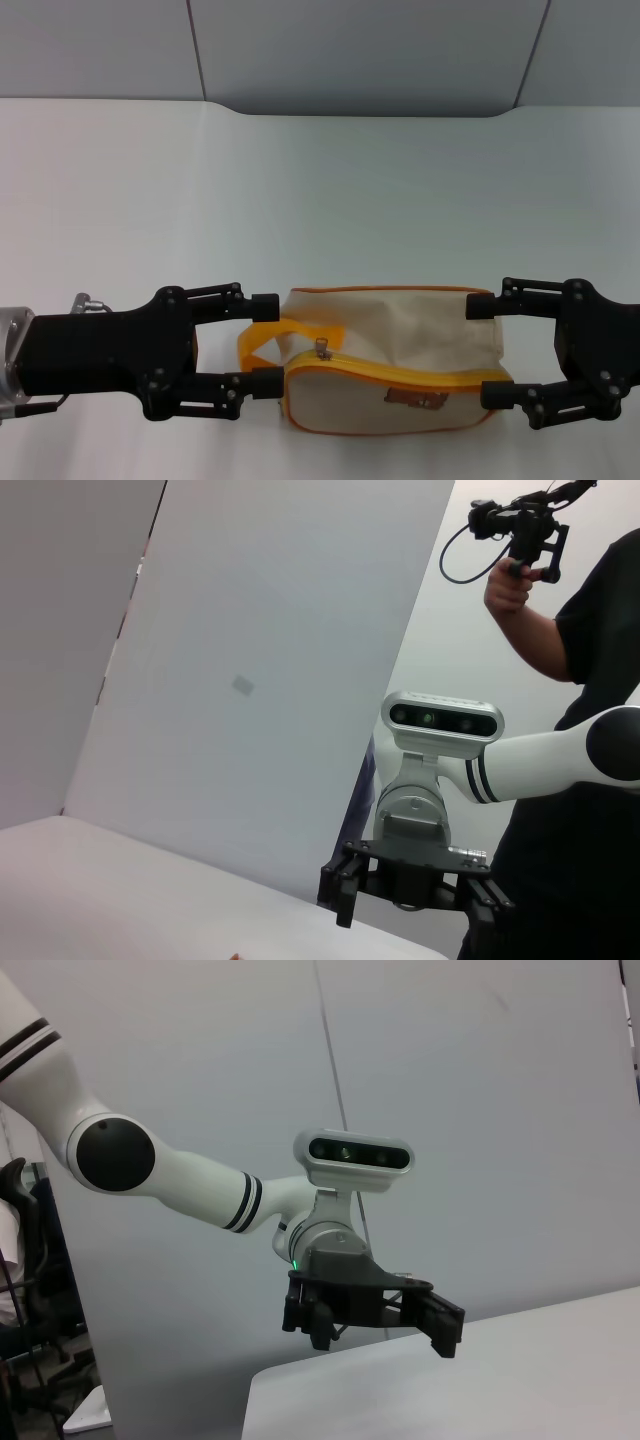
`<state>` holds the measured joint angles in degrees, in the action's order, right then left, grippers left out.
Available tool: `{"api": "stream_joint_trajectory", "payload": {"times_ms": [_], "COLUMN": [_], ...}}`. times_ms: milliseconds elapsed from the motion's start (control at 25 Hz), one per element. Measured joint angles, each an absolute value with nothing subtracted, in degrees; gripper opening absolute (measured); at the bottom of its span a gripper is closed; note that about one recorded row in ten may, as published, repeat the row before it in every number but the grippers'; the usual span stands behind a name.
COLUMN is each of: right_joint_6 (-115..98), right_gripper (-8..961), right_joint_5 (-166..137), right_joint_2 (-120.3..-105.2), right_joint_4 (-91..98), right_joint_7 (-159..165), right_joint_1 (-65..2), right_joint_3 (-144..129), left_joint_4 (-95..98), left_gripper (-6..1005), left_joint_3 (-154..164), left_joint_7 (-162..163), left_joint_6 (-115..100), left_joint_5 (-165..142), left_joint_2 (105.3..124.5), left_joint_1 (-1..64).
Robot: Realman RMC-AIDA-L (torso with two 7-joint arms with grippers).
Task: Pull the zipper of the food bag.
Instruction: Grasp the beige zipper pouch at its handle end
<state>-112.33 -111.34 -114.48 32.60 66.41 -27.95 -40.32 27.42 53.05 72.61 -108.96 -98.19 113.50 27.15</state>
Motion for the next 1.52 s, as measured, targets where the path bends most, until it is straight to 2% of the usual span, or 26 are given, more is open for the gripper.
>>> {"api": "stream_joint_trajectory", "payload": {"times_ms": [480,640,1000,1320,1440,1520], "right_joint_6": [-112.76,-112.49,-112.44,-112.45,-112.36,-112.35], "right_gripper": [824,817,803,791,787,783], "right_joint_5": [-111.44,-111.45,-111.45,-111.17,-110.96,-110.95], "right_joint_2": [-114.52,-114.52,-114.52,-114.52,-115.10,-115.25], "right_joint_4": [32.64,32.66,32.77,32.82,32.87,32.88], "right_joint_7": [66.01,65.95,65.90,65.73,64.85,64.56], "right_joint_1": [-27.95,-27.95,-28.12,-27.97,-27.90,-27.88], "right_joint_3": [-40.17,-40.09,-40.05,-39.82,-37.67,-37.08], "left_joint_4": [27.38,26.89,26.73,26.28,24.33,23.65], "left_gripper": [785,775,754,735,728,669], "left_joint_3": [53.24,53.16,53.08,52.85,53.40,53.47], "left_joint_7": [72.76,72.41,70.42,66.90,64.23,63.69], "left_joint_6": [-106.37,-98.31,-88.21,-83.55,-83.42,-83.42], "left_joint_5": [-99.89,-105.53,-110.63,-105.91,-106.14,-106.27], "left_joint_2": [113.53,114.35,118.27,118.72,118.64,118.60], "left_joint_1": [26.90,25.81,27.11,28.17,29.31,29.66]}}
